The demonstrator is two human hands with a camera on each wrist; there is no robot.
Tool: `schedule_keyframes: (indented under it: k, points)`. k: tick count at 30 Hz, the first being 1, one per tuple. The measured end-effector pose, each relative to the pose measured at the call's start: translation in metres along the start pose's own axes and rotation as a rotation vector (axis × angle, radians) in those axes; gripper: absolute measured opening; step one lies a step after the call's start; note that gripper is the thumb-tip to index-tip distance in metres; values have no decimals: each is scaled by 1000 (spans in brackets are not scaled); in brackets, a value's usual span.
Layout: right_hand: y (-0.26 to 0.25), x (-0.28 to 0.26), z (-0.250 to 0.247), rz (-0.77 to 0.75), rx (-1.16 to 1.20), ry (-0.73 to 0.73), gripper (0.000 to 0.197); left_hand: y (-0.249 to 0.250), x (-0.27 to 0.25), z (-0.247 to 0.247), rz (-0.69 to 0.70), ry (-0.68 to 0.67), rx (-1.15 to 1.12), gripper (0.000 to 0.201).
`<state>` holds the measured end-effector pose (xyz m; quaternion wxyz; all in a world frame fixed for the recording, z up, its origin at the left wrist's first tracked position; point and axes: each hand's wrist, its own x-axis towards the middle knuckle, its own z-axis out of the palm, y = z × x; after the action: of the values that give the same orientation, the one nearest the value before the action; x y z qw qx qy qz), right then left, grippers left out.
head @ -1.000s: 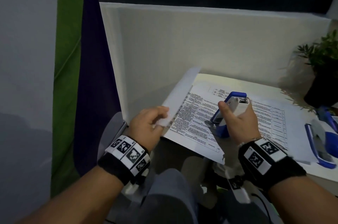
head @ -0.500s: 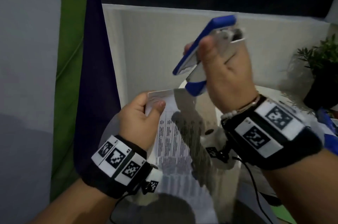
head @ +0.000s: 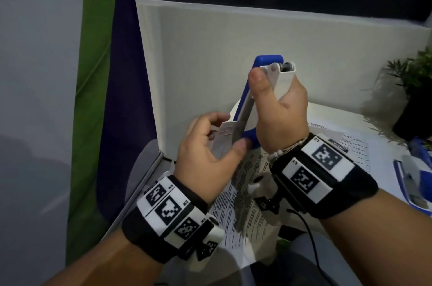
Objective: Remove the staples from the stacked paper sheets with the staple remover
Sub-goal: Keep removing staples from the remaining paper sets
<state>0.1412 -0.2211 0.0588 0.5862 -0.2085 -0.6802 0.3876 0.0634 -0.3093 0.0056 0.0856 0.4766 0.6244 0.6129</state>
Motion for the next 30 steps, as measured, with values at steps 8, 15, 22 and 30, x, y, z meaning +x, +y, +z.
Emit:
schedule_keyframes:
  k: [8,15,22,30]
  points:
    - [-5,-5,5,-48,82,-19,22,3,3,-2,135,-30,137,35]
    - [0,-1,2,36,79,-40,25,2,8,-7,-144,-211,-11,38]
    - [-14,16,-35,23,195,319,14,-14,31,-24,-359,159,-282,28]
    - [11,11,-54,71,-117,180,43,-28,36,-20,-271,396,-303,35]
